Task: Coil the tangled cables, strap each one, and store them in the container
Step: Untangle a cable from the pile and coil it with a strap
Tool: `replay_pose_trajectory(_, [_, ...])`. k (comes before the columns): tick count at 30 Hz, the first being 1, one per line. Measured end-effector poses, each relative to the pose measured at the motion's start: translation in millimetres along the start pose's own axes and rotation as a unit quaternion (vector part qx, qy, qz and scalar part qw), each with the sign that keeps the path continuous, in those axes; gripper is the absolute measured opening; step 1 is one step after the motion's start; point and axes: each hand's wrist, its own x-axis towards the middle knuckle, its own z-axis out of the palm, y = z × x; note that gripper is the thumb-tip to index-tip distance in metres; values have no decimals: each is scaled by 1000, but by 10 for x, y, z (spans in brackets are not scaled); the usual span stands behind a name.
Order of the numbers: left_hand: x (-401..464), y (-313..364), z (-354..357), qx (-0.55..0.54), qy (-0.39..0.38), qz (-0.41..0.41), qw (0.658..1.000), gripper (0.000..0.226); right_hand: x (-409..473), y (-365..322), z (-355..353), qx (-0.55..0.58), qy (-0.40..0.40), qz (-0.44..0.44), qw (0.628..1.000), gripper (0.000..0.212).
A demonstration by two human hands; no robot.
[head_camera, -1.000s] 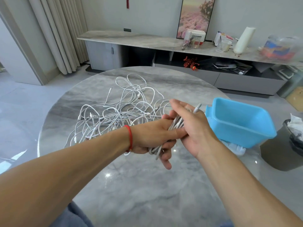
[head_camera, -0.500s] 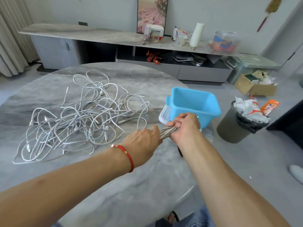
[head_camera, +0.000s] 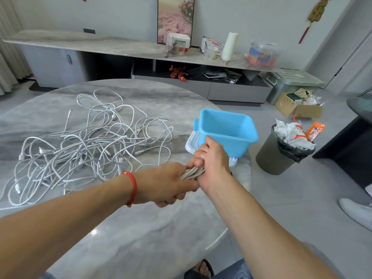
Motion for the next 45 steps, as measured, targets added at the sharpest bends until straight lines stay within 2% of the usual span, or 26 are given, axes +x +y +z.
replay_pose_trajectory(2, [-4, -34, 1, 156, 54, 14, 986, 42, 12, 112, -51, -77, 22, -22, 997, 45])
replay_pose_trajectory(4, [-14, -130, 16, 311, 101, 28, 945, 51, 46, 253, -92, -112, 54, -25, 992, 39])
replay_pose_trajectory(7, [-41, -365, 101, 486, 153, 49, 859, 31, 80, 447, -189, -129, 73, 1, 989, 36])
replay_pose_trajectory(9, [-50, -470, 55, 532, 161, 29, 831, 34, 113, 487, -239, -190, 12, 63, 980, 36])
replay_pose_trajectory(10, [-54, -497, -29, 529, 166, 12, 832, 35, 135, 428, -253, -214, -25, 87, 973, 37])
replay_pose_trajectory(12, [-78, -517, -236, 473, 193, -25, 859, 40, 251, 213, -278, -231, -45, 73, 969, 43])
replay_pose_trajectory(14, [-68, -490, -459, 378, 238, -54, 893, 44, 400, -88, -280, -275, -14, -38, 960, 34])
replay_pose_trajectory(15, [-64, -469, -531, 329, 253, -63, 907, 45, 462, -210, -282, -364, 2, -114, 924, 26])
replay_pose_trajectory(16, [-62, -458, -577, 279, 266, -66, 920, 46, 529, -283, -293, -475, 5, -183, 861, 20])
replay_pose_trajectory(18, [-44, -423, -611, 187, 277, -61, 941, 51, 652, -290, -342, -660, -49, -259, 704, 14])
replay_pose_trajectory(19, [-46, -411, -619, 156, 273, -59, 948, 52, 714, -222, -349, -711, -91, -272, 643, 14])
replay_pose_trajectory(21, [-33, -399, -603, 88, 263, -52, 959, 51, 820, -15, -328, -771, -147, -292, 546, 17])
replay_pose_trajectory(23, [-27, -399, -584, 27, 256, -43, 965, 48, 928, 185, -267, -813, -144, -331, 457, 19])
replay_pose_trajectory(24, [-30, -401, -571, 8, 252, -40, 967, 47, 971, 262, -243, -825, -130, -351, 423, 19])
replay_pose_trajectory(25, [-39, -397, -555, -4, 246, -33, 969, 46, 994, 309, -227, -829, -117, -365, 408, 20])
replay_pose_trajectory(27, [-65, -417, -549, -18, 226, -10, 974, 45, 1045, 358, -190, -829, -116, -366, 405, 20])
replay_pose_trajectory(30, [-114, -430, -533, -4, 209, 19, 978, 45, 973, 273, -74, -860, -124, -339, 361, 18])
replay_pose_trajectory(31, [-124, -426, -532, -3, 204, 29, 978, 45, 917, 216, -35, -859, -114, -332, 373, 18])
replay_pose_trajectory(32, [-137, -422, -543, -1, 201, 41, 979, 46, 837, 157, 4, -852, -101, -319, 403, 19])
replay_pose_trajectory(33, [-150, -412, -548, 5, 196, 56, 979, 45, 740, 99, 14, -832, -92, -301, 457, 23])
replay_pose_trajectory(34, [-160, -397, -557, 15, 188, 75, 979, 42, 635, 48, 1, -795, -96, -278, 530, 26])
replay_pose_trajectory(36, [-177, -354, -553, 49, 161, 110, 980, 38, 386, 16, -68, -670, -139, -201, 701, 28])
replay_pose_trajectory(37, [-184, -332, -539, 61, 144, 119, 981, 38, 268, 29, -82, -602, -165, -171, 762, 25])
replay_pose_trajectory(38, [-191, -309, -519, 70, 129, 123, 982, 37, 181, 37, -87, -553, -186, -166, 795, 21])
replay_pose_trajectory(41, [-199, -257, -468, 72, 99, 119, 985, 41, 60, 58, -49, -481, -236, -175, 826, 16])
replay_pose_trajectory(45, [-188, -202, -485, -33, 94, 70, 993, 43, 41, -9, -76, -443, -280, -172, 834, 15])
